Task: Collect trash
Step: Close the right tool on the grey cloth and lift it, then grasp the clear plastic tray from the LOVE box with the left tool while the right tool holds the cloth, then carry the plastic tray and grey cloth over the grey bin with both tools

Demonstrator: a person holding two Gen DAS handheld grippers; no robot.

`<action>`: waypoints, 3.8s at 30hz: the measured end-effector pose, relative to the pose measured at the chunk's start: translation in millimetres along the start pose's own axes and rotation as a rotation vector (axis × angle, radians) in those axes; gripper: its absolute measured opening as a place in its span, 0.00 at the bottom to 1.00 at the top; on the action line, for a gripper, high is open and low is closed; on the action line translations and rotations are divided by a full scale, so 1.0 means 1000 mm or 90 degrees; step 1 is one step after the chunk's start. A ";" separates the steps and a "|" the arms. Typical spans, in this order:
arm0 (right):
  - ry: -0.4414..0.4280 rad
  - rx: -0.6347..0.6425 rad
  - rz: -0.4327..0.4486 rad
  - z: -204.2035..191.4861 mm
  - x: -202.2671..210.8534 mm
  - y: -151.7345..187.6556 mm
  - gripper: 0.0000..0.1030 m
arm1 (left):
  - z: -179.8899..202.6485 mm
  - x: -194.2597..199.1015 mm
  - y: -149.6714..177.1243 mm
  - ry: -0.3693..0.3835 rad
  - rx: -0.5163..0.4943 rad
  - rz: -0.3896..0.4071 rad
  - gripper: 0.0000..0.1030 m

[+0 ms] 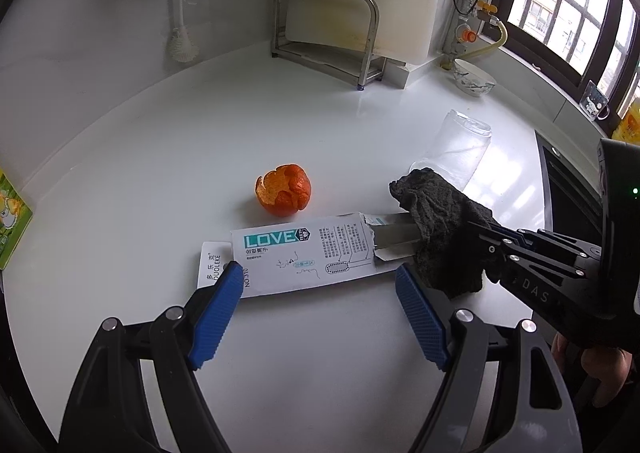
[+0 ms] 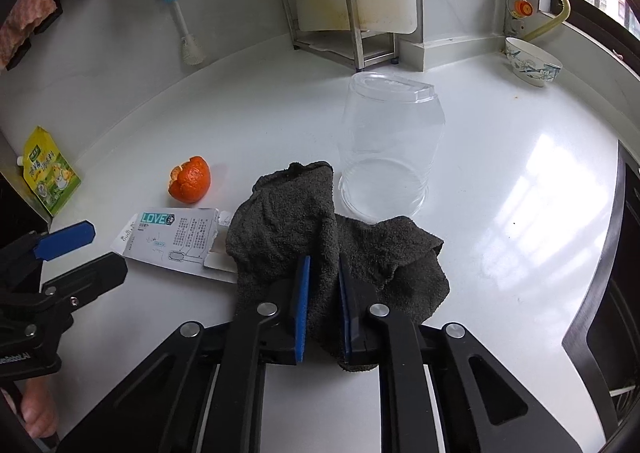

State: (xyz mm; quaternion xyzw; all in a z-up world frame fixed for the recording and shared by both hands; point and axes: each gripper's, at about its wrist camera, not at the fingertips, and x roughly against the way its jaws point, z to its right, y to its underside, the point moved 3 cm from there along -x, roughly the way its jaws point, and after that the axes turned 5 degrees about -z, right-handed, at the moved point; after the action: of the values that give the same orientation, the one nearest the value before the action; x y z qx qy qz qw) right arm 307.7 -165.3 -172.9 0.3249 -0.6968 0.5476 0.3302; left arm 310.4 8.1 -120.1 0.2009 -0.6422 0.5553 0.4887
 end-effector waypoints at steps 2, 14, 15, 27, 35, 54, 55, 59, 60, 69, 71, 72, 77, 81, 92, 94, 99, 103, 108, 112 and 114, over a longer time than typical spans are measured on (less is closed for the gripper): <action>-0.009 -0.012 0.012 0.000 0.011 0.001 0.10 | 0.000 0.001 -0.001 0.001 -0.001 0.001 0.75; 0.003 -0.074 0.052 0.019 0.054 0.012 0.08 | -0.005 0.004 -0.006 -0.003 0.006 0.010 0.75; 0.003 -0.080 0.053 0.021 0.057 0.013 0.08 | -0.006 0.004 -0.007 -0.005 0.006 0.012 0.75; 0.015 -0.126 0.064 0.033 0.078 0.030 0.08 | -0.012 -0.004 -0.014 -0.009 -0.004 0.014 0.77; 0.019 -0.155 0.054 0.045 0.089 0.048 0.08 | 0.008 -0.012 -0.016 0.027 -0.131 0.020 0.77; 0.031 -0.225 0.054 0.048 0.118 0.080 0.08 | 0.055 -0.035 -0.004 0.161 -0.538 0.051 0.77; 0.032 -0.228 0.054 0.049 0.119 0.081 0.08 | 0.055 -0.039 -0.006 0.163 -0.545 0.046 0.77; 0.036 -0.238 0.056 0.048 0.123 0.086 0.08 | 0.057 -0.055 -0.007 0.172 -0.583 0.017 0.77; 0.035 -0.239 0.057 0.048 0.125 0.087 0.08 | 0.056 -0.058 -0.006 0.166 -0.594 0.015 0.77; 0.033 -0.242 0.059 0.045 0.126 0.088 0.08 | 0.043 -0.078 -0.004 0.154 -0.614 -0.021 0.77; 0.032 -0.241 0.059 0.045 0.126 0.087 0.08 | 0.042 -0.079 -0.005 0.168 -0.595 -0.034 0.77; 0.030 -0.240 0.060 0.045 0.126 0.087 0.08 | 0.041 -0.080 -0.006 0.172 -0.585 -0.036 0.75; 0.026 -0.236 0.064 0.042 0.127 0.085 0.08 | 0.041 -0.078 -0.003 0.216 -0.541 -0.072 0.46; 0.021 -0.237 0.063 0.042 0.126 0.086 0.08 | 0.041 -0.074 0.000 0.226 -0.495 -0.096 0.20; -0.003 -0.224 0.066 0.042 0.124 0.087 0.08 | 0.040 -0.033 0.013 0.202 -0.333 -0.095 0.10; -0.010 -0.219 0.065 0.041 0.125 0.089 0.08 | 0.041 -0.023 0.016 0.181 -0.308 -0.091 0.10; -0.026 -0.203 0.066 0.039 0.133 0.094 0.08 | 0.043 0.001 0.029 0.140 -0.239 -0.092 0.10; -0.038 -0.187 0.068 0.038 0.146 0.101 0.08 | 0.049 0.025 0.043 0.112 -0.207 -0.076 0.10; -0.050 -0.161 0.063 0.039 0.165 0.117 0.08 | 0.063 0.051 0.064 0.080 -0.172 -0.066 0.10; -0.056 -0.143 0.051 0.044 0.179 0.137 0.08 | 0.084 0.068 0.088 0.067 -0.154 -0.068 0.10; -0.060 -0.137 0.040 0.049 0.184 0.148 0.08 | 0.096 0.076 0.101 0.061 -0.143 -0.073 0.10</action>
State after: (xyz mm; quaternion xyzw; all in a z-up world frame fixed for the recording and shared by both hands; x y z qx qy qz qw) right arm 77.1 -201.8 -113.0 0.2909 -0.7760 0.4642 0.3126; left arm 157.5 -27.0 -98.5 0.1544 -0.6638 0.4600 0.5691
